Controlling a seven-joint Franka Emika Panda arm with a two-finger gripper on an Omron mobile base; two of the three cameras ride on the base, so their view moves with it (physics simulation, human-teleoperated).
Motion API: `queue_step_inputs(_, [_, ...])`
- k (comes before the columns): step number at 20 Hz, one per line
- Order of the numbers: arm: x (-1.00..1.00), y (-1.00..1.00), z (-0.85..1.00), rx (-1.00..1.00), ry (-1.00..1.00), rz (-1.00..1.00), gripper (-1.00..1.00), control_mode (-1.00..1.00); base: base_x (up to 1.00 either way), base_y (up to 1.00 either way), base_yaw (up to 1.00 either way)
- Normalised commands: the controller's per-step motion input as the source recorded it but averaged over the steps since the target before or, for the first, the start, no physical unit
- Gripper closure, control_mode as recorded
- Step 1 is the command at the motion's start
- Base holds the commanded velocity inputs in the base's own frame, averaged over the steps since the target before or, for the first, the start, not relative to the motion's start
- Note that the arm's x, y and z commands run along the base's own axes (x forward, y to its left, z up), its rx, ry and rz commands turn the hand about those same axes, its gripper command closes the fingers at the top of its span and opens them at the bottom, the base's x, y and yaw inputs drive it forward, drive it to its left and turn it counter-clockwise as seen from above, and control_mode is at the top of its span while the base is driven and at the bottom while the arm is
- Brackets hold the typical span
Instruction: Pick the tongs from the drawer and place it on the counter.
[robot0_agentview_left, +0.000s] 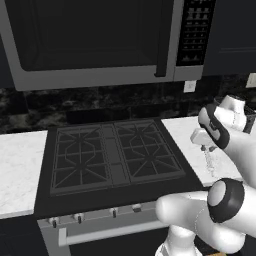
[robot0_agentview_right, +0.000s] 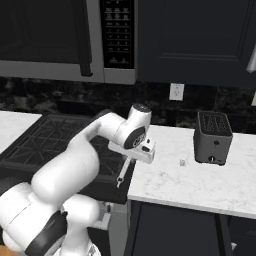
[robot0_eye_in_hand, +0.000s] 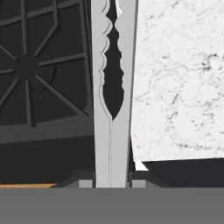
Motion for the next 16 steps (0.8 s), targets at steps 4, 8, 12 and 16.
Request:
queue_step_inputs(4, [0.68,-0.46,-0.55,0.13,0.00,0.03,1.00,-1.00,0.00,0.00,0.00])
queue_step_inputs(8, [0.75,-0.14,-0.45,0.04,0.00,0.00,1.00,-1.00,0.00,0.00,0.00])
queue_step_inputs(12, [0.45,-0.38,-0.63,0.04,-0.02,0.00,1.00,-1.00,0.00,0.00,0.00])
queue_step_inputs(16, [0.41,-0.52,-0.68,0.06,-0.05,0.00,1.00,-1.00,0.00,0.00,0.00])
